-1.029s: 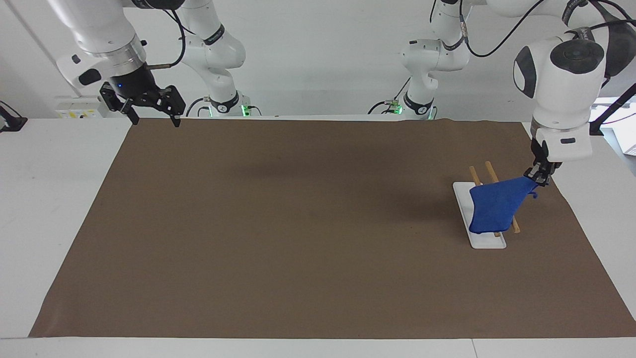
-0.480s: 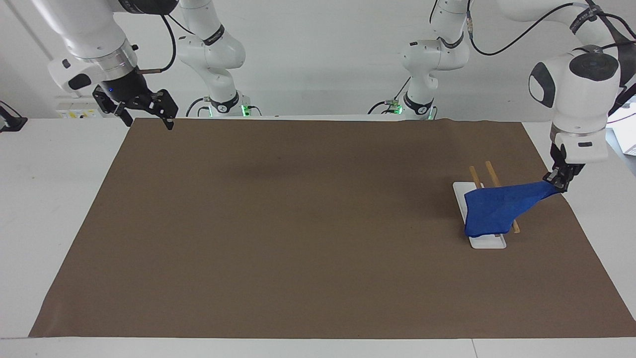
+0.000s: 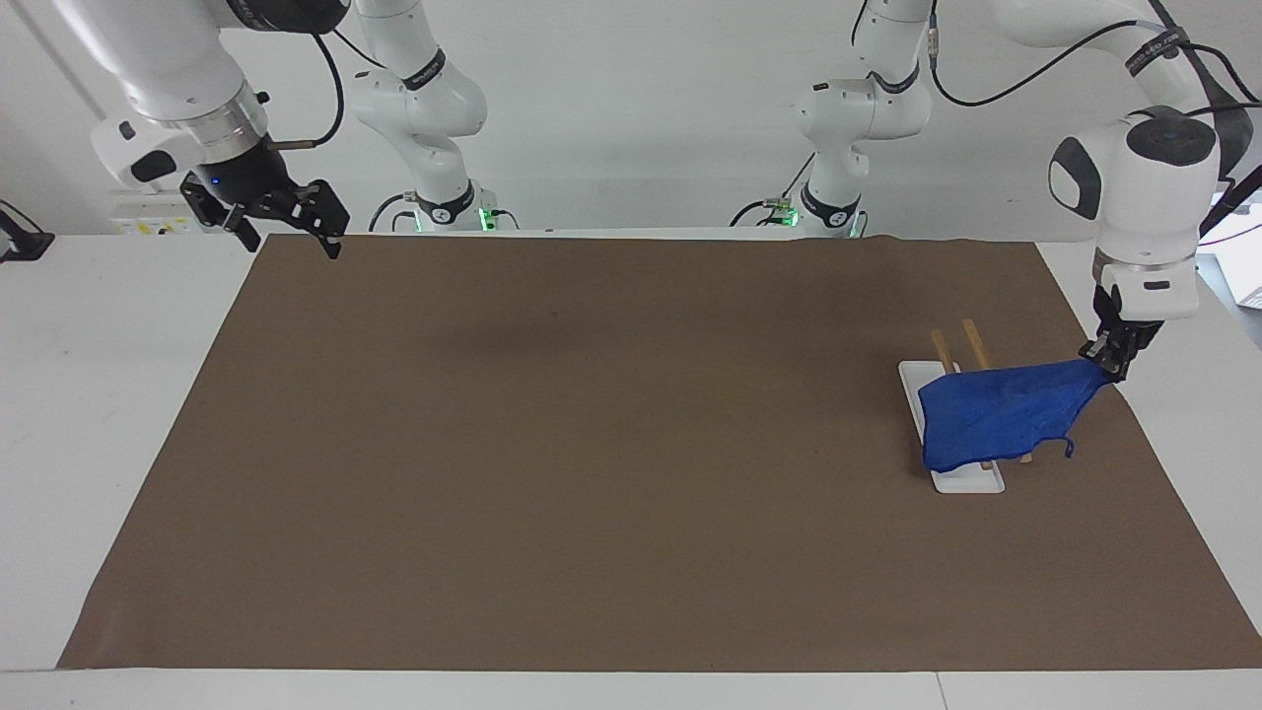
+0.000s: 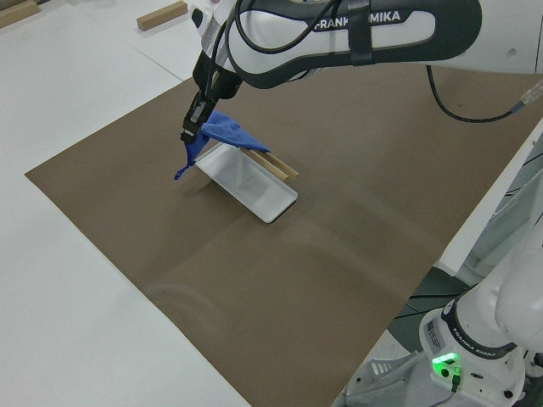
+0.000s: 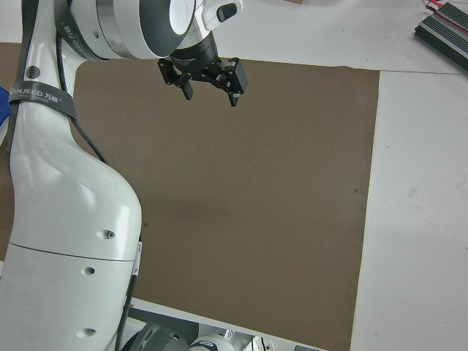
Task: Right arm passes towel to left arm to hang
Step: 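Drape the towel over the rack rod and release the left gripper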
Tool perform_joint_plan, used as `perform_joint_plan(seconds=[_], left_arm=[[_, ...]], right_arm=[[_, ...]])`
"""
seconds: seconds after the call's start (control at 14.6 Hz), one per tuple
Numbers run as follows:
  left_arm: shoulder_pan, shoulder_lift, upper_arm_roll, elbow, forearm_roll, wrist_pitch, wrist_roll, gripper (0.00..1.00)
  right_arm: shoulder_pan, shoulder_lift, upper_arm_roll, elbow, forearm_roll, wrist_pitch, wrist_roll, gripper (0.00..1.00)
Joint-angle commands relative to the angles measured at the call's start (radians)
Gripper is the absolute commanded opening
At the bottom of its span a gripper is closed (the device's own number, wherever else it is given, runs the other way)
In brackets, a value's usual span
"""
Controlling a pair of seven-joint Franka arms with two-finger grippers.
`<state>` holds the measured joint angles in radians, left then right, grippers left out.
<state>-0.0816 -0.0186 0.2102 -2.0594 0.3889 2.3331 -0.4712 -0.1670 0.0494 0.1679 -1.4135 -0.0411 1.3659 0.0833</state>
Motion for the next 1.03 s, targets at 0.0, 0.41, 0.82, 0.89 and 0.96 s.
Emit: perform_joint_plan(seconds=[0.0, 0.41, 0.82, 0.89, 0.96], left_arm=[[0.003, -0.044, 0.006, -0.074, 0.018, 0.054, 0.013, 0.02], [0.043, -0.044, 0.018, -0.172, 0.018, 0.147, 0.062, 0.02], [0.055, -0.038, 0.021, -0.193, 0.018, 0.117, 0.082, 1.0], [0.055, -0.05, 0.023, -0.18, 0.018, 0.071, 0.08, 1.0], [0.055, -0.097, 0.025, -0.167, 0.018, -0.004, 0.091, 1.0]], right_arm=[[-0.019, -0.022, 0.007, -0.028, 0.001, -0.001, -0.033, 1.0], [-0.016, -0.026, 0.008, -0.036, -0.002, 0.002, -0.049, 1.0], [-0.031, -0.025, 0.008, -0.035, 0.0, 0.009, -0.072, 1.0], [-0.031, -0.022, 0.007, -0.032, 0.0, 0.009, -0.085, 1.0], [-0.025, -0.022, 0.001, -0.033, 0.0, 0.01, -0.102, 1.0]])
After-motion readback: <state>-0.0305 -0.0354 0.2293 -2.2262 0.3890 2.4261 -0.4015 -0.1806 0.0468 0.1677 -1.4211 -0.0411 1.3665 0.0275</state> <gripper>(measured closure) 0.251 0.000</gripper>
